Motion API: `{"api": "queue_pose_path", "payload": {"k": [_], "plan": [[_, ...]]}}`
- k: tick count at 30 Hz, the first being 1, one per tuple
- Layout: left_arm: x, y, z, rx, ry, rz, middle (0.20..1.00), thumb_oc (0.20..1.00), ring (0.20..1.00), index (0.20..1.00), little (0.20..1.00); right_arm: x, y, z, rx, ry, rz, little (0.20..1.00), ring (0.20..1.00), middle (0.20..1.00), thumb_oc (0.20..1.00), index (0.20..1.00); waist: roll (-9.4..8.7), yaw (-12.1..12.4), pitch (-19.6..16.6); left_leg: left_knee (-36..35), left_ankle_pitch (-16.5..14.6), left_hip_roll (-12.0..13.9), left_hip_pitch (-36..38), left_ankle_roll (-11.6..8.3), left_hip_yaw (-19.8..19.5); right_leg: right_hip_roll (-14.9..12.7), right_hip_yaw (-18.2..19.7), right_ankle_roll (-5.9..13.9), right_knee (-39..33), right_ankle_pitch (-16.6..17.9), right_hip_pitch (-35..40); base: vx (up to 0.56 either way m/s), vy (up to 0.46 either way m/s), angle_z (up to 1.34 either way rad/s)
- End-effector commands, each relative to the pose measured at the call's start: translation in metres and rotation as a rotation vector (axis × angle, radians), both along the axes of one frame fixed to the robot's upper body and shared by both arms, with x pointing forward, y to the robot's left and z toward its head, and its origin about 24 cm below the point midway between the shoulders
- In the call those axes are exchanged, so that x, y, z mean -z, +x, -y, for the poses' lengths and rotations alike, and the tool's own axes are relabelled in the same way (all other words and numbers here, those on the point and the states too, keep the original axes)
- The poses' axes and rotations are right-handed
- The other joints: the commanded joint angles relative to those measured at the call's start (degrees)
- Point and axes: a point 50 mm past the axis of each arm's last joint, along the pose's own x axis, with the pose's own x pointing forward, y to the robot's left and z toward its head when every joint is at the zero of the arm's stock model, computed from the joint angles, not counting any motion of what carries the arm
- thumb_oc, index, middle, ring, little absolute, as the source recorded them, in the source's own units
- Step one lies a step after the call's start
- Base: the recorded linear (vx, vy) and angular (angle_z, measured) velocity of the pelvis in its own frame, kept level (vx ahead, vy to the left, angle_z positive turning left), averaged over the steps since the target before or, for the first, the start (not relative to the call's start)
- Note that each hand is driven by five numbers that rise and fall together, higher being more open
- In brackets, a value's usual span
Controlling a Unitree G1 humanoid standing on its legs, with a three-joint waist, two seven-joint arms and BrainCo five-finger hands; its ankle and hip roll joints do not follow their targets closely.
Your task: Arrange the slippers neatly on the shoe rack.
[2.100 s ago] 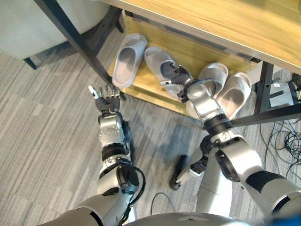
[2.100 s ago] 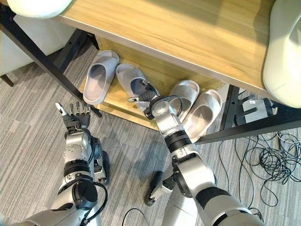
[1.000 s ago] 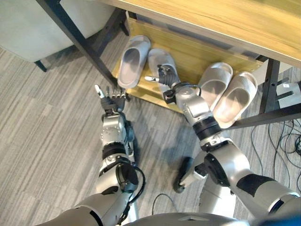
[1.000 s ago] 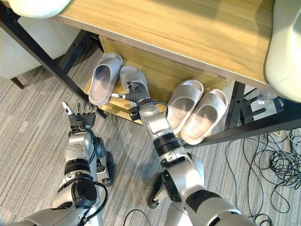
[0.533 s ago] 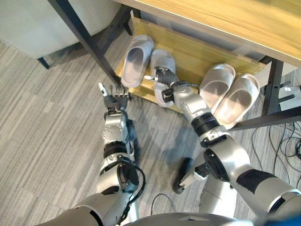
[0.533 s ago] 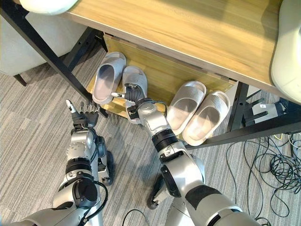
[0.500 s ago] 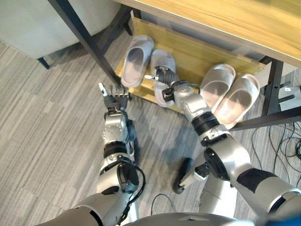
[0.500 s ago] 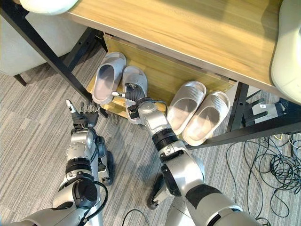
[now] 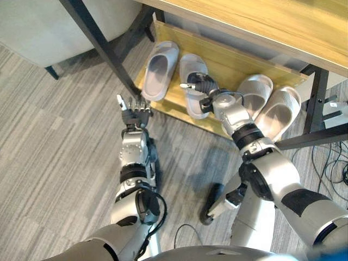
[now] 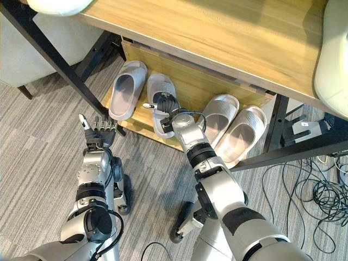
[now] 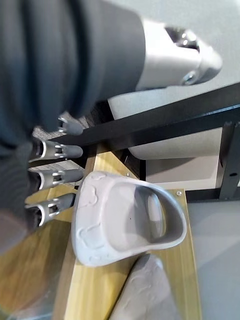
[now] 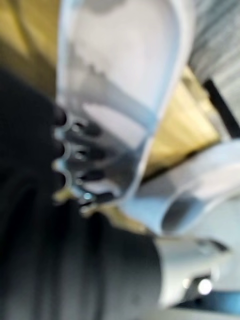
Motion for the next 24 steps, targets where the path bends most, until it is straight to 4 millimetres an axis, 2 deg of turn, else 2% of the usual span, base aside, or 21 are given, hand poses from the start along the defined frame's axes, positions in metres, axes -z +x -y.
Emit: {"api": "queue_pose_path", "payload": {"k": [1,8,15,19,24], "plan": [[0.078,-0.042,0.039,0.098,-0.093,-0.221,1.0,1.0,1.0,1.0,1.0,-0.075,0.001,-0.018,-0.113,-0.003,0.245,1.0,1.0,1.0,1.0,1.0,-0.16,-0.19,5.77,-4.74,-5.1,3.15,6.08,-5.27,-8.76,-0.78,2.98,2.13,13.72,1.44,7.31,0.01,-0.009,0.04],[0.076,-0.04,0.044,0.108,-0.095,-0.198,1.0,1.0,1.0,1.0,1.0,-0.072,0.001,-0.027,-0.15,0.058,0.195,1.0,1.0,1.0,1.0,1.0,-0.1,0.41,6.09,-4.97,-4.76,3.31,6.08,-5.3,-8.81,-1.08,3.21,2.4,14.05,1.55,7.54,0.0,-0.001,0.02],[0.059,-0.031,0.047,0.108,-0.078,-0.118,1.0,1.0,1.0,1.0,1.0,-0.082,0.005,-0.027,-0.153,0.068,0.194,1.0,1.0,1.0,1.0,1.0,-0.25,1.79,7.65,-5.85,-3.76,3.07,6.08,-5.09,-8.04,-1.73,3.77,2.9,13.89,2.2,7.87,-0.01,0.014,0.08],[0.057,-0.031,0.054,0.129,-0.067,-0.109,1.0,1.0,1.0,1.0,1.0,-0.087,0.007,-0.025,-0.164,0.043,0.197,1.0,1.0,1.0,1.0,1.0,-0.34,2.44,8.29,-6.21,-3.31,2.79,6.08,-4.99,-7.99,-1.99,4.13,3.25,13.88,2.45,7.98,0.0,0.024,0.11],[0.061,-0.034,0.058,0.132,-0.07,-0.117,1.0,1.0,1.0,1.0,1.0,-0.088,0.009,-0.025,-0.16,0.005,0.187,1.0,1.0,1.0,1.0,1.0,-1.31,3.51,9.61,-6.81,-3.06,2.17,6.08,-5.03,-8.08,-2.34,4.04,3.79,13.36,2.91,8.75,0.03,0.031,0.02]]}}
